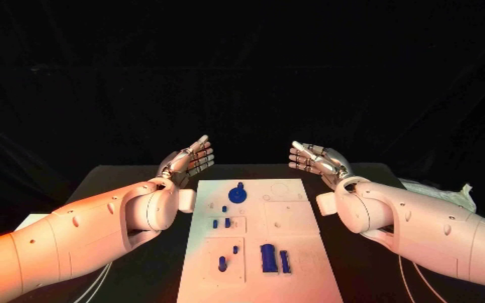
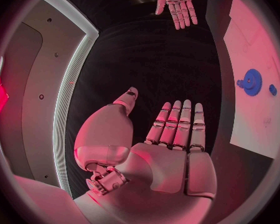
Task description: Assemble the parts on the task board
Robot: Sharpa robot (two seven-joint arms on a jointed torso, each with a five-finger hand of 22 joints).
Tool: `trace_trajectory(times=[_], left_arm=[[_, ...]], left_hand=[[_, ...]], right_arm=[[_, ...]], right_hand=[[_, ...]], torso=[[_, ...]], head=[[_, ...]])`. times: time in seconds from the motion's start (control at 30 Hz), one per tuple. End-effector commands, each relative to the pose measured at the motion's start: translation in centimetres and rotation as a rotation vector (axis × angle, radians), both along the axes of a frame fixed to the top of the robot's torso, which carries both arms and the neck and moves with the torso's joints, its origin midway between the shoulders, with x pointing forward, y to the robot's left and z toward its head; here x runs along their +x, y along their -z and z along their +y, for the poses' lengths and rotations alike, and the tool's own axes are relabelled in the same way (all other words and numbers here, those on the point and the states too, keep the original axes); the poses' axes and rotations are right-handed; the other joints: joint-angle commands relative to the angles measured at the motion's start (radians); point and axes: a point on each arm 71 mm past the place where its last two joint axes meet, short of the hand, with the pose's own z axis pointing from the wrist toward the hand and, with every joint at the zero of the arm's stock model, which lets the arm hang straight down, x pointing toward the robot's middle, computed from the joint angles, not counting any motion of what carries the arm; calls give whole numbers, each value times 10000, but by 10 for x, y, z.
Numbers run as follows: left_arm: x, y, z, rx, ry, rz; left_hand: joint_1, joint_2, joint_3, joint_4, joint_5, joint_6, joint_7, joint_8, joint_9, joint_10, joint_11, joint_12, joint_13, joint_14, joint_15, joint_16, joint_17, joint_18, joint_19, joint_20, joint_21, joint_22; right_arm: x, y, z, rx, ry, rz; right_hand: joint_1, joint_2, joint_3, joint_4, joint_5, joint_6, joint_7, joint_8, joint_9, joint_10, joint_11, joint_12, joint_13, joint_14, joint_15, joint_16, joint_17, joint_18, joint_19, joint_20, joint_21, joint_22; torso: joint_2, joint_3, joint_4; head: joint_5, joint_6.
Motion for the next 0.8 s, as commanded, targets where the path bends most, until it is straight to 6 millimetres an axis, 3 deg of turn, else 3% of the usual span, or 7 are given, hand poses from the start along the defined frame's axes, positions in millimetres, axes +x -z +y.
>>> trace_trajectory(times=[0.03, 0.07, 0.13, 0.27, 0.4, 0.43, 0.8], left_arm=[[-9, -4, -2, 865, -805, -618], [-15, -5, -5, 1047, -956, -748], [-22, -7, -8, 1260, -1136, -911], [-32, -10, -13, 1581, -1413, -1180], [-39, -13, -16, 1781, -1591, -1363], [-40, -13, -16, 1803, -1611, -1384], [-41, -13, -16, 1824, -1631, -1404]], left_hand=[[-2634, 182, -711, -66, -412, -1898, -381, -125, -88, -1992, -332, -111, -85, -1873, -914, -704, -119, -399, -1401, -530, -115, -908], [-2920, 182, -791, -66, -412, -2106, -419, -125, -88, -2211, -1043, -111, -85, -2075, -914, -704, -119, -500, -1552, -589, -115, -1007], [-3354, 182, -907, -66, -412, -2418, -480, -125, -88, -2538, -1043, -111, -85, -2386, -914, -704, -119, -502, -1785, -675, -115, -1155], [-4028, 182, -1092, -66, -412, -2903, -1184, -125, -88, -3053, -1043, -111, -85, -2866, -914, -704, -119, -613, -2145, -811, -115, -1389], [-4764, 182, -1292, -66, -412, -3433, -1184, -125, -88, -3606, -1043, -111, -85, -3387, -914, -704, -119, -1319, -2534, -956, -115, -1644], [-4859, 182, -1319, -66, -412, -3502, -1184, -125, -88, -3680, -1043, -111, -85, -3455, -914, -704, -119, -1319, -2585, -1661, -115, -1674], [-6049, 182, -2241, -66, -412, -4359, -1184, -125, -88, -4581, -1043, -111, -85, -4301, -914, -704, -119, -1319, -3207, -1661, -115, -2085]], right_arm=[[-8, -8, 6, 210, 1066, -366], [-14, -10, 12, 281, 1227, -397], [-20, -13, 18, 353, 1412, -420], [-31, -17, 27, 435, 1684, -432], [-37, -19, 32, 468, 1836, -428], [-37, -19, 33, 470, 1849, -427], [-38, -19, 33, 471, 1854, -427]], right_hand=[[-2956, -15, -100, -490, -864, -1869, -345, -128, -378, -2156, -566, -105, -81, -2298, -121, -137, -322, -399, -2063, -365, -750, -692], [-3292, -15, -100, -490, -864, -2081, -1078, -128, -378, -2399, -566, -105, -81, -2558, -121, -137, -322, -502, -2298, -406, -750, -770], [-3762, -15, -100, -490, -864, -2378, -1078, -128, -378, -2741, -566, -105, -81, -2924, -121, -137, -322, -502, -2626, -1144, -750, -880], [-4525, -15, -100, -490, -864, -2857, -1078, -128, -378, -3305, -566, -105, -81, -3520, -121, -137, -322, -1308, -3161, -1144, -750, -1058], [-5352, -15, -100, -490, -864, -3383, -1078, -128, -378, -3900, -566, -105, -81, -4162, -121, -137, -322, -1308, -3737, -1144, -750, -1251], [-5460, -15, -100, -490, -864, -3451, -1078, -128, -378, -3979, -566, -105, -81, -4241, -121, -137, -322, -1308, -3811, -1144, -750, -1277], [-6799, -15, -100, -490, -864, -4300, -1078, -128, -378, -4956, -566, -105, -81, -5286, -121, -137, -322, -1308, -4741, -1144, -750, -2165]], torso=[[-3, 47, -13], [-3, 47, -13], [-3, 47, -13], [-3, 47, -13], [-3, 47, -13], [-3, 47, -13], [-3, 47, -13]], head=[[19, 18], [19, 18], [19, 18], [19, 18], [19, 18], [19, 18], [19, 18]])
